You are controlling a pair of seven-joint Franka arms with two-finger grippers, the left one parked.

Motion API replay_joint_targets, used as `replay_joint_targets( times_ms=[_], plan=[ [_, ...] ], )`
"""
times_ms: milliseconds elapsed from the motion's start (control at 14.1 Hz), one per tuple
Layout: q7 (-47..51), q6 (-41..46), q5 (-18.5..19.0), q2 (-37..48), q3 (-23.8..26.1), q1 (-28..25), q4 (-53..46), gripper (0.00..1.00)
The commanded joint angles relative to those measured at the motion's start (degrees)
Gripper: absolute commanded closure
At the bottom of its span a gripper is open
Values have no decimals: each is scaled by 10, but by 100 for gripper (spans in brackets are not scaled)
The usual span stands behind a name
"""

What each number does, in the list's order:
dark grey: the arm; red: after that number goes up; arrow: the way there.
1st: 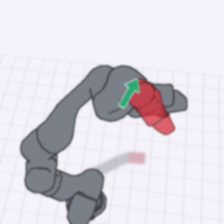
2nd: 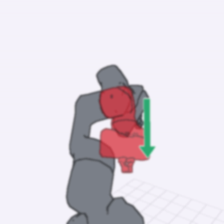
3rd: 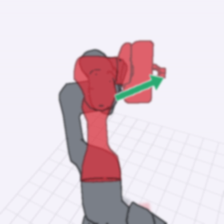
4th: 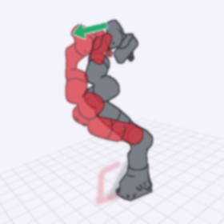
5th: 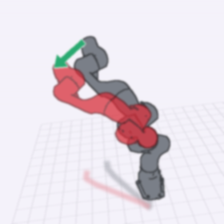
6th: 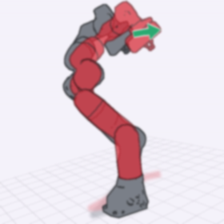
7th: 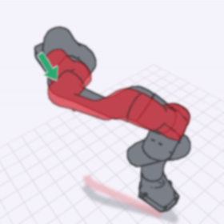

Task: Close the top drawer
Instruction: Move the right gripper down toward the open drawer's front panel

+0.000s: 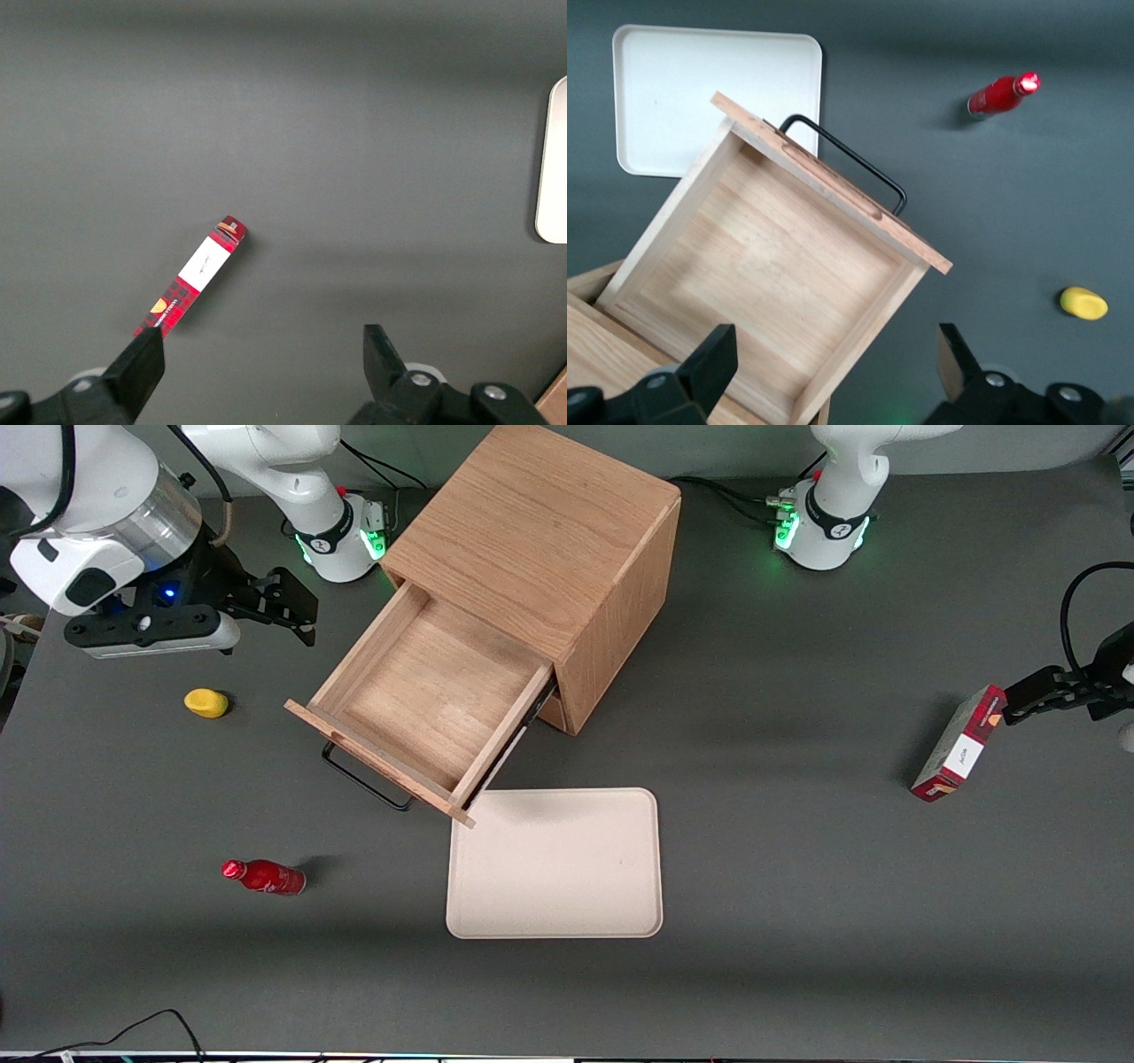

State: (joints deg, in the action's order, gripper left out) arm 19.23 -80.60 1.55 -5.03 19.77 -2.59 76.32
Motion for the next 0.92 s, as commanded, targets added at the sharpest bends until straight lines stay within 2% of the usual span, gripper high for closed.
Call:
replay_joint_targets(
  times_ms=[0, 213, 497, 852],
  plan=[
    [15, 23, 4, -9, 7, -1, -21, 0],
    [-31, 23, 6, -16, -1, 3, -25, 0],
    [-237, 24, 5, -29, -21, 4, -42, 0],
    [-463, 33, 6, -41, -22, 5, -55, 0]
  ],
)
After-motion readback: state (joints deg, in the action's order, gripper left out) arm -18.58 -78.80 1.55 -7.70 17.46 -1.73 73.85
